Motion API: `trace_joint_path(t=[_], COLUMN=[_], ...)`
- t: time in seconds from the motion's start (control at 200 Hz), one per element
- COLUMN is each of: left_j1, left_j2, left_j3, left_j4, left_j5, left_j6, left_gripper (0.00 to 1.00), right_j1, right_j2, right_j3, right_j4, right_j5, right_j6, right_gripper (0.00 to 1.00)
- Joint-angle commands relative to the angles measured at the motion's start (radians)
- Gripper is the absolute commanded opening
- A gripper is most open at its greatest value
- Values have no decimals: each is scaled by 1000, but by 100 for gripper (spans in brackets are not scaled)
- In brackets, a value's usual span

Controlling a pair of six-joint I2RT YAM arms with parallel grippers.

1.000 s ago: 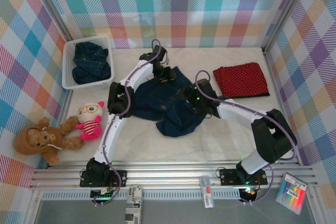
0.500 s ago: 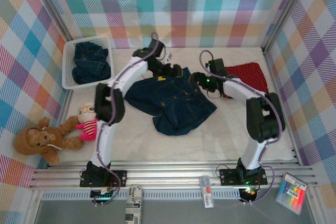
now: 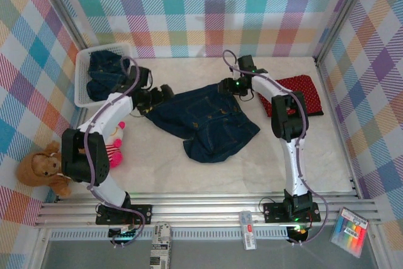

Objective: Fold and stack the skirts

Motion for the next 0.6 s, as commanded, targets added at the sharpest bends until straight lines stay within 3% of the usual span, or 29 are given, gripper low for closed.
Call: trace_joint_path(t=[0.0, 0.22, 0.41, 0.595], left_j1=[51, 100, 122, 136], left_j2=[-92, -113, -106, -93], left_j3=[-58, -107, -118, -122], left_j4=[66, 35, 33, 35], left_j5=[-51, -71, -72, -56], left_j6=[-89, -98, -98, -98], left_gripper=[100, 100, 100, 100], right_j1=[-13, -13, -11, -11], right_j2=[83, 203, 218, 211], right_j3=[140, 349, 371, 367], right_j4=[-116, -211, -200, -189], right_j5=[-62, -98, -211, -228], right_j6=[-49, -51, -40, -24], right_gripper=[67, 62, 49, 38])
